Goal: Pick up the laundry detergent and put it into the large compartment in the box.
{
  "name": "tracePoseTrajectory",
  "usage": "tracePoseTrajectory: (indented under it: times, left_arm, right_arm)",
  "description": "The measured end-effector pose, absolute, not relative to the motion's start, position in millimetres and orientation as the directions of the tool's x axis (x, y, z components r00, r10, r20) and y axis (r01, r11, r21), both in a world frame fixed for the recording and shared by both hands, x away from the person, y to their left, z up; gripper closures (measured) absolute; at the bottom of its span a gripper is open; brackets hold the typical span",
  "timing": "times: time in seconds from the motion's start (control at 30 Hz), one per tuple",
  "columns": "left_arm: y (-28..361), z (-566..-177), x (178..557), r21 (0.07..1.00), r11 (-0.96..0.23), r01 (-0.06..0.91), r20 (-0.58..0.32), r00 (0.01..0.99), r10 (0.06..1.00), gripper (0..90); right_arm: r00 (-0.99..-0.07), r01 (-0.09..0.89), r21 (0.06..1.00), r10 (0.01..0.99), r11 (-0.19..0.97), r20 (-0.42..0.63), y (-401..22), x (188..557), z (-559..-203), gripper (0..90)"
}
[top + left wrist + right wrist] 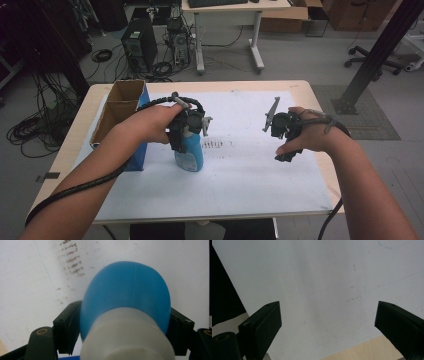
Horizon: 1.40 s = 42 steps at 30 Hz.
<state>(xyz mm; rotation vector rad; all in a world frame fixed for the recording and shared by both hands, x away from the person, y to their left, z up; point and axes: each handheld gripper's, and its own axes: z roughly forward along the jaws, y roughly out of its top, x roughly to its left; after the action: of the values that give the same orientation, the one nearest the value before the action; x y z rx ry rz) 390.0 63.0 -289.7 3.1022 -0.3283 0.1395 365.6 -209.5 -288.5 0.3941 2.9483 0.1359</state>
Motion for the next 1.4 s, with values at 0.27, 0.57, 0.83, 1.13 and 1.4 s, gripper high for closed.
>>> tracePoseTrajectory:
  times: [0.27, 0.57, 0.83, 1.13, 1.4]
  left_arm:
    - [61, -290, 389, -0.012, -0.977, -0.212, 0.085, 0.974, -0.212, 32.7]
    - [62, -290, 390, 0.008, -0.976, -0.219, 0.082, 0.973, -0.217, 34.8]
    - [62, -290, 390, 0.004, -0.976, -0.219, 0.084, 0.972, -0.218, 35.5]
    - [60, -286, 385, -0.009, -0.980, -0.197, 0.080, 0.977, -0.197, 37.5]
    - [57, -274, 383, 0.018, -0.987, -0.159, 0.073, 0.985, -0.158, 37.5]
  right_arm:
    - [-0.951, 0.259, 0.113, 0.274, 0.959, -0.145, -212, 365, -291, 7.0]
    - [-0.953, 0.256, 0.112, 0.270, 0.960, -0.140, -211, 366, -294, 7.0]
    - [-0.954, 0.251, 0.115, 0.266, 0.961, -0.139, -210, 366, -295, 7.0]
    - [-0.953, 0.252, 0.118, 0.267, 0.961, -0.144, -212, 363, -292, 7.1]
    - [-0.950, 0.259, 0.122, 0.275, 0.958, -0.148, -215, 362, -290, 7.3]
